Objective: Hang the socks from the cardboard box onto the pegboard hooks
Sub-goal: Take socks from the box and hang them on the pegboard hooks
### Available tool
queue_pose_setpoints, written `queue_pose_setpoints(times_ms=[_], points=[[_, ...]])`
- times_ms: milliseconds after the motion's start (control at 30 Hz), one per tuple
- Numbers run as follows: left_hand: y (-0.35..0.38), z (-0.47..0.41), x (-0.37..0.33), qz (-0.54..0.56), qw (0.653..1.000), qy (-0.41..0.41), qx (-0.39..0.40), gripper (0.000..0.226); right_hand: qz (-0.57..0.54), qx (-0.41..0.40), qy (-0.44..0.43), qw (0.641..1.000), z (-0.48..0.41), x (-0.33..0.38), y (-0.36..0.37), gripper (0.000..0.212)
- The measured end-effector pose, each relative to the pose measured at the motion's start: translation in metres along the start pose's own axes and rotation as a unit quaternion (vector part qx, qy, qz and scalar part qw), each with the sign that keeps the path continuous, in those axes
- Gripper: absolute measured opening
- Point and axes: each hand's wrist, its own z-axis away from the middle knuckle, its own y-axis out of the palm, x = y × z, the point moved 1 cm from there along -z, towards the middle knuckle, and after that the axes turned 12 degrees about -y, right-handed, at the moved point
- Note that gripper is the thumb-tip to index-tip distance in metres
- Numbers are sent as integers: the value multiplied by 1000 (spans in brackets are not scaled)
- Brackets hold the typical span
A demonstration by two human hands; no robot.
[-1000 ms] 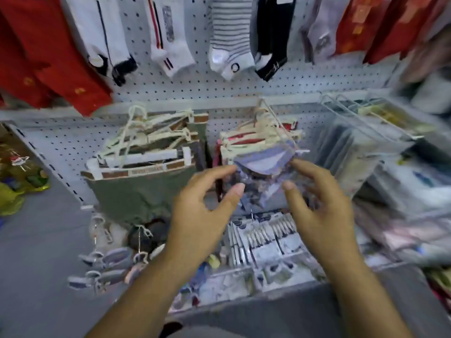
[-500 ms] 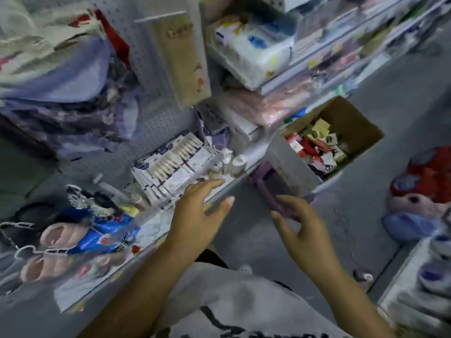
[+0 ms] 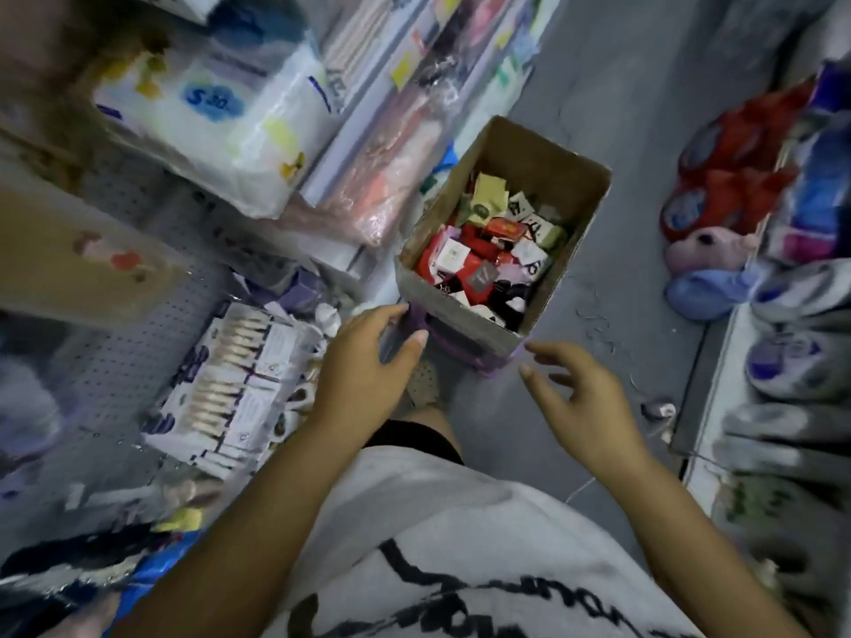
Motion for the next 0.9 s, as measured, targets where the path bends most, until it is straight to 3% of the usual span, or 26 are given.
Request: queue_pose_setpoints(times_ms=[200, 333, 467, 600, 733, 900], points=[[27, -119, -12, -71, 995, -33, 55, 44, -11, -18, 92, 996, -107, -30, 0, 23], [53, -181, -5, -123, 988, -77, 51, 56, -27, 1, 144, 989, -174, -63, 18, 23], [82, -228, 13, -81, 982, -159, 60, 69, -26, 60, 194, 979, -232, -117, 49, 23], [109, -250, 28, -40, 969, -230, 78, 50, -33, 117, 266, 956, -282, -165, 80, 39], [123, -254, 37, -29, 972, -224, 64, 35, -65, 109, 324, 937, -310, -201, 100, 59], [126, -255, 42, -42, 976, -209, 42, 36, -32, 113, 318, 941, -320, -209, 112, 48]])
